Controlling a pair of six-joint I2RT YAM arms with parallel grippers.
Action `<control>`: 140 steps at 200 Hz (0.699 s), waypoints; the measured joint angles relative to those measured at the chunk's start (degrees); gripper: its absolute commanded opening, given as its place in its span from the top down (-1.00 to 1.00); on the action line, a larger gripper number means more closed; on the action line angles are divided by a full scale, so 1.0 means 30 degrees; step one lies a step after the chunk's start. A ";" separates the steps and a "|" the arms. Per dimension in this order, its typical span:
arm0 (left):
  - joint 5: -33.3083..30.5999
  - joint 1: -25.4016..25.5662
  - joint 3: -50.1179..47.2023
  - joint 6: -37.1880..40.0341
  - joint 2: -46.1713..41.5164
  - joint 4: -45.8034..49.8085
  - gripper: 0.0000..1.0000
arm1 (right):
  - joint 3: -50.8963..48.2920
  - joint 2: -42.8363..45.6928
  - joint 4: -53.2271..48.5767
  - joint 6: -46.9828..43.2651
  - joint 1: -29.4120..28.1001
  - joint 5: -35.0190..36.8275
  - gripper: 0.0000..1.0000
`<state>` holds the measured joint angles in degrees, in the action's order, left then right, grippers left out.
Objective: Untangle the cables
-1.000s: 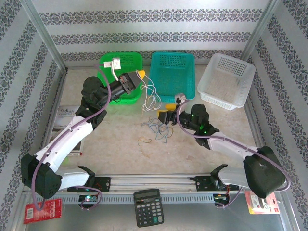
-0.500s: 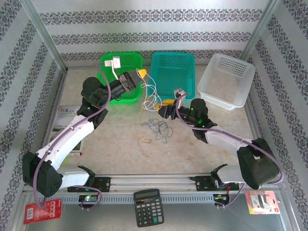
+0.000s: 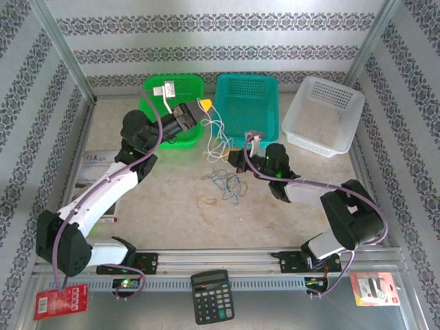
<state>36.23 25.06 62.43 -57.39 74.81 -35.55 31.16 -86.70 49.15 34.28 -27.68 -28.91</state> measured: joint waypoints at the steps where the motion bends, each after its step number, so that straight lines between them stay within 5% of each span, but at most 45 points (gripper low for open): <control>1: 0.0000 0.0000 0.0073 -0.0007 0.0044 0.0007 1.00 | -0.0066 -0.0015 0.0022 0.0015 0.0000 0.0036 1.00; 94: -0.0029 -0.0248 0.4095 0.0073 0.0335 0.0270 1.00 | -0.4182 -0.1566 0.1217 0.0517 -0.1625 0.3468 1.00; 140: -0.0532 -0.0663 0.4095 0.0714 0.0335 0.1479 1.00 | -0.4284 -0.1129 0.0918 0.0503 -0.1727 0.3978 0.11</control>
<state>34.63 23.07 74.72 -55.24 75.81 -31.11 18.31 -90.08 51.90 35.79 -32.86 -16.97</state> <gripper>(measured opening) 0.047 0.377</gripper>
